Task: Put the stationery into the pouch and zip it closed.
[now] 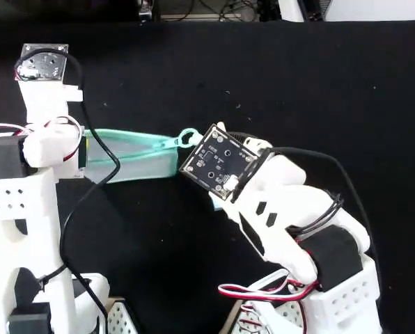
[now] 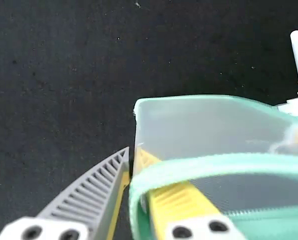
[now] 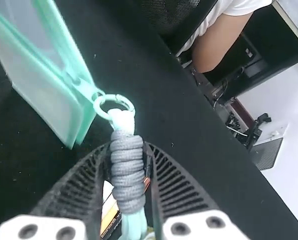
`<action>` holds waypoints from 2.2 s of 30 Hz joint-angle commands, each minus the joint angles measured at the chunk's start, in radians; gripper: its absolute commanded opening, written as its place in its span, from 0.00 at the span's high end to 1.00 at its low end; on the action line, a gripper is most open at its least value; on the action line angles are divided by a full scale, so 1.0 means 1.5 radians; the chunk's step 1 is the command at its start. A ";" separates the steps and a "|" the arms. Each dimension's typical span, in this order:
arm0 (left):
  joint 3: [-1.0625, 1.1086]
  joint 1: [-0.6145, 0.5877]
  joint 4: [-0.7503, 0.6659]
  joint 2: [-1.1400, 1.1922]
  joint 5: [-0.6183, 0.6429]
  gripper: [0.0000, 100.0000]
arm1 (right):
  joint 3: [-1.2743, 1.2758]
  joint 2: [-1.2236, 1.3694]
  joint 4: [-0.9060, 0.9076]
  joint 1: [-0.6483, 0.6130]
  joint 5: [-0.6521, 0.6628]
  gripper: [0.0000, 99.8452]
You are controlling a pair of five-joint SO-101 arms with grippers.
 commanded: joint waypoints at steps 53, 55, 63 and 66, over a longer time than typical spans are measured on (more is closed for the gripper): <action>0.052 0.003 -0.002 -0.008 -0.004 0.97 | 0.333 0.544 -0.417 0.058 -0.213 0.92; 0.052 0.003 -0.002 -0.008 -0.004 0.97 | 0.314 0.561 -0.399 0.059 -0.213 0.91; 0.052 0.003 -0.002 -0.008 -0.004 0.97 | 0.265 0.610 -0.332 0.053 -0.212 0.83; 0.052 0.003 -0.002 -0.008 -0.004 0.97 | 0.269 0.604 -0.321 0.040 -0.212 0.83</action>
